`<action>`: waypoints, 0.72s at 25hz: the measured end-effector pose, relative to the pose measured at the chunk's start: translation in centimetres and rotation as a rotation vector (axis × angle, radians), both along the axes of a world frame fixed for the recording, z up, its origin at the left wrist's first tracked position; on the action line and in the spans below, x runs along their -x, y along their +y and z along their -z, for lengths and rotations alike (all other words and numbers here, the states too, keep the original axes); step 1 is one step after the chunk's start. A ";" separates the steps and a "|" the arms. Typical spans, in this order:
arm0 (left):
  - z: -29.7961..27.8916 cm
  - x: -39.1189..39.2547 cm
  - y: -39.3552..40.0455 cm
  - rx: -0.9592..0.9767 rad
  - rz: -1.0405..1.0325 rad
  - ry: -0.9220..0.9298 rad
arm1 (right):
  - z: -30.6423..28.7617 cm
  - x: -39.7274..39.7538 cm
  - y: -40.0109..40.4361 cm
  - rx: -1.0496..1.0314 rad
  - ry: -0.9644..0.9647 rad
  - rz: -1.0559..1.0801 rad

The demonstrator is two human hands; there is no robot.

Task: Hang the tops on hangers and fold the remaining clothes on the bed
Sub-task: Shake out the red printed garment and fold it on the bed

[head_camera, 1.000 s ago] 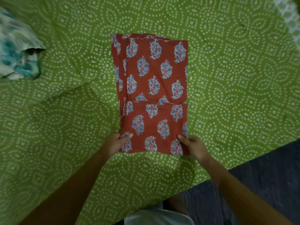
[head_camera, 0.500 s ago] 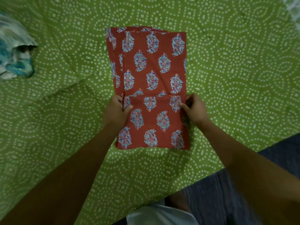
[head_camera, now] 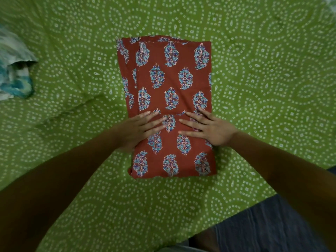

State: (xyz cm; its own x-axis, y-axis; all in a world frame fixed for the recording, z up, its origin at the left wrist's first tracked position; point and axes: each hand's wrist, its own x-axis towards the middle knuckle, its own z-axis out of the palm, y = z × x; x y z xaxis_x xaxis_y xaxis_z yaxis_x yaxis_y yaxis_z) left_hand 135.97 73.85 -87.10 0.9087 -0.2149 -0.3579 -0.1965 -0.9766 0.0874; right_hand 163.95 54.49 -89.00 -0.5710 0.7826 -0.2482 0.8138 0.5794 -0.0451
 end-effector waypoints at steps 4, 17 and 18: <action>-1.5 -1.6 0.7 0.862 -0.648 0.007 | -0.4 -0.9 2.3 0.549 0.758 0.707; -2.3 1.3 -0.8 1.360 -1.656 0.292 | -4.7 0.5 2.0 0.882 1.339 1.742; -2.5 2.1 -1.4 1.424 -1.692 0.352 | -5.0 0.9 1.0 0.905 1.367 1.703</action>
